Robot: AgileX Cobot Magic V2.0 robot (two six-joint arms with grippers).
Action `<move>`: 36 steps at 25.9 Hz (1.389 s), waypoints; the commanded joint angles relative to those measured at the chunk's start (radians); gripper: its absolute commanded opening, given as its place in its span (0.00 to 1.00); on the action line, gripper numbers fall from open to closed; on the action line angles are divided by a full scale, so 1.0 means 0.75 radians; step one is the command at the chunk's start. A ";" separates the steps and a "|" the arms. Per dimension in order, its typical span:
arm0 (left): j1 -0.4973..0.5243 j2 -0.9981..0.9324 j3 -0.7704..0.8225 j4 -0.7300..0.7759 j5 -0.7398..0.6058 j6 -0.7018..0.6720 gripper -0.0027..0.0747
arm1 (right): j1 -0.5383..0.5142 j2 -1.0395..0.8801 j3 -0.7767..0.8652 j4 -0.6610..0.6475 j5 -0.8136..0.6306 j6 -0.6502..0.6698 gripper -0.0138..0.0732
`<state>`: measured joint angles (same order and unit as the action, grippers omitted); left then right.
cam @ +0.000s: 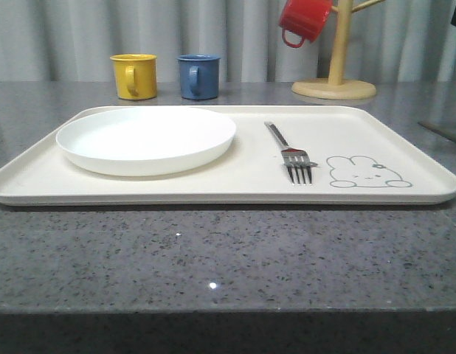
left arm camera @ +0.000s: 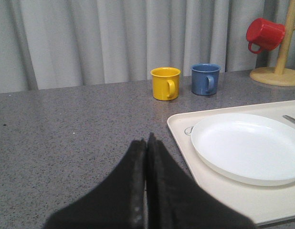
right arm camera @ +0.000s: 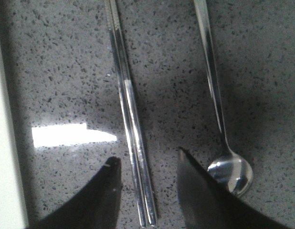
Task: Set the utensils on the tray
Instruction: 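Grasp the silver chopsticks with the right gripper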
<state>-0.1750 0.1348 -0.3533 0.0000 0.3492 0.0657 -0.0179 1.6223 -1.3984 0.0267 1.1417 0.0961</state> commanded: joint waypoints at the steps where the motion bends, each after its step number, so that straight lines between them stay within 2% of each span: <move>1: -0.001 0.014 -0.034 0.000 -0.108 -0.010 0.01 | -0.006 -0.028 -0.026 0.042 -0.046 -0.052 0.53; 6: -0.001 0.014 -0.034 0.000 -0.110 -0.010 0.01 | -0.006 0.046 -0.026 0.093 -0.044 -0.087 0.53; 20: -0.001 0.014 -0.034 0.000 -0.110 -0.010 0.01 | -0.006 0.140 -0.026 0.093 -0.050 -0.087 0.52; 23: -0.001 0.014 -0.034 0.000 -0.110 -0.010 0.01 | -0.006 0.140 -0.026 0.093 -0.048 -0.087 0.46; 27: -0.001 0.014 -0.034 0.000 -0.110 -0.010 0.01 | -0.006 0.140 -0.026 0.093 -0.038 -0.087 0.25; 29: -0.001 0.014 -0.034 0.000 -0.110 -0.010 0.01 | -0.006 0.140 -0.026 0.093 -0.032 -0.086 0.19; 36: -0.001 0.014 -0.034 0.000 -0.110 -0.010 0.01 | -0.006 0.094 -0.052 0.093 0.000 -0.051 0.17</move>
<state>-0.1750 0.1348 -0.3533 0.0000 0.3492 0.0657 -0.0203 1.7599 -1.3980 0.0848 1.1290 0.0453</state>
